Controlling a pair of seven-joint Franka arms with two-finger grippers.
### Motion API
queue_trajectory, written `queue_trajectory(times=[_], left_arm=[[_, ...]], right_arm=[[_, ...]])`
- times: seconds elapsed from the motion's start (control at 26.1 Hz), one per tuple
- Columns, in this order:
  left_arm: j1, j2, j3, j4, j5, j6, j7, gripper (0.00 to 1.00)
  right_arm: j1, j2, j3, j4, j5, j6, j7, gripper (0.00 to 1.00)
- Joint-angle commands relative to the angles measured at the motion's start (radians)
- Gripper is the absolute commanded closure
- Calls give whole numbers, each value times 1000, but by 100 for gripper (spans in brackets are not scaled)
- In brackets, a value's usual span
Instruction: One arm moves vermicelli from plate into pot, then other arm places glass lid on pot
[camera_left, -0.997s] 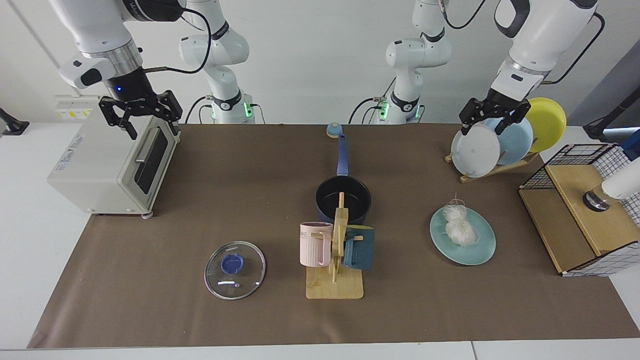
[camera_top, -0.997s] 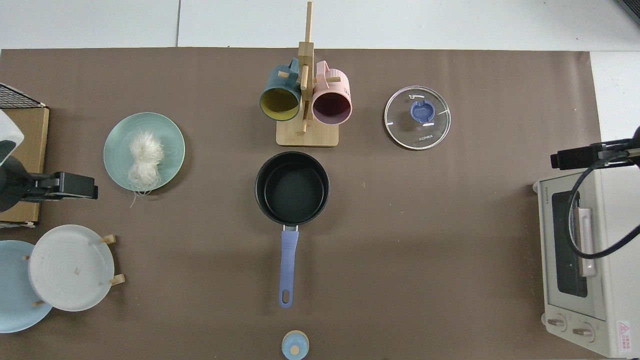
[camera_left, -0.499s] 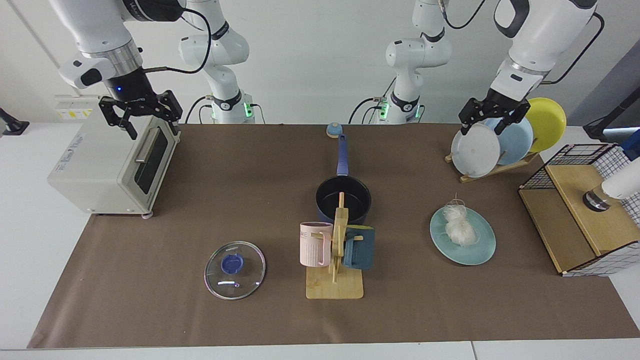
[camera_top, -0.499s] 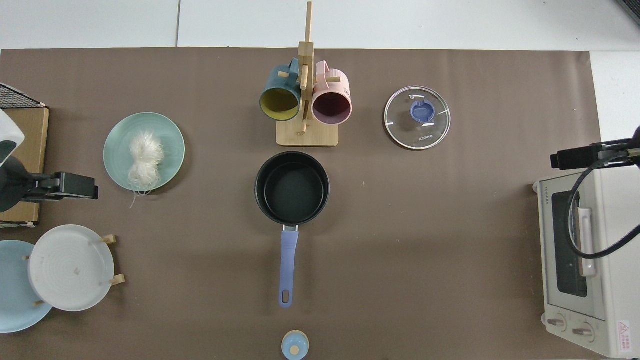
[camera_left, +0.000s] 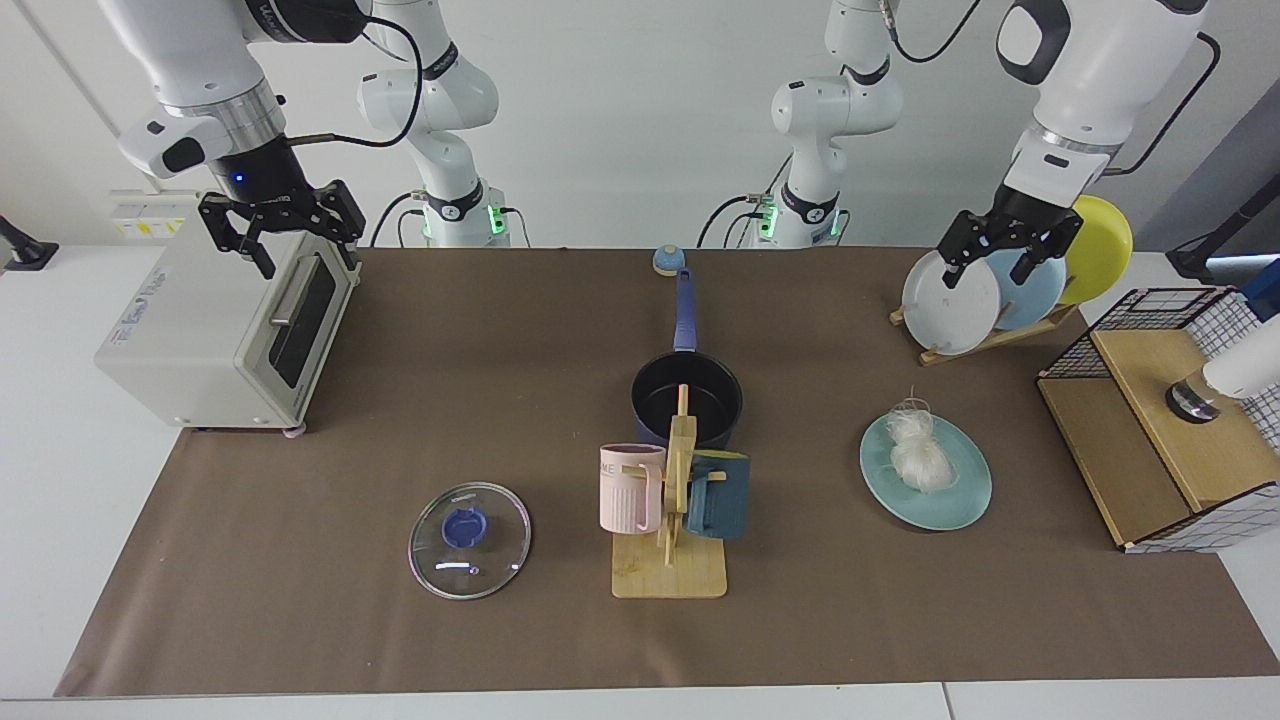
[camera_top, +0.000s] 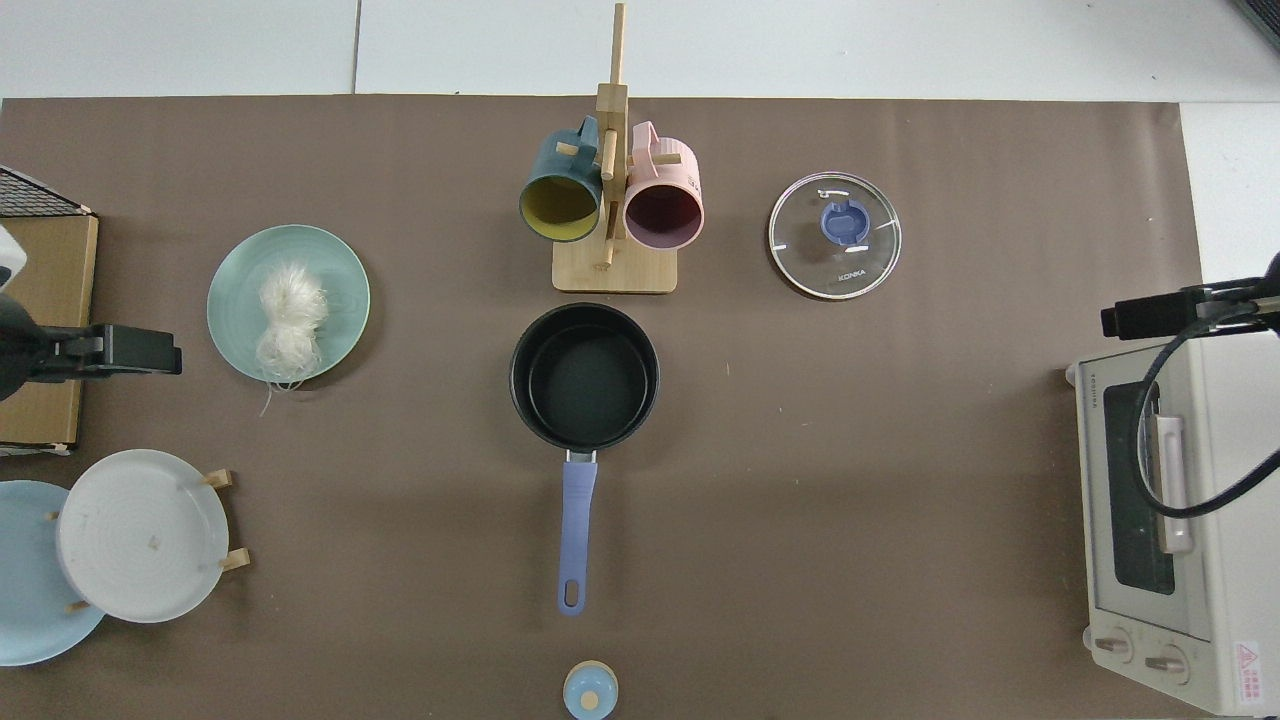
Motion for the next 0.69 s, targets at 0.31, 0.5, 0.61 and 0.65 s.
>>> queue_trajectory(times=[0.31, 0.5, 0.61, 0.65], left_arm=[[7, 264, -1, 12, 15, 267, -162, 0], [1, 333, -1, 12, 22, 356, -176, 0], [-3, 368, -2, 6, 55, 366, -153, 0], [-6, 387, -2, 6, 58, 374, -158, 0]], right_arm=[[3, -27, -9, 5, -16, -149, 27, 0], [-8, -34, -12, 5, -18, -177, 27, 0], [-12, -35, -16, 5, -15, -203, 26, 0], [-12, -37, -16, 5, -13, -205, 27, 0]])
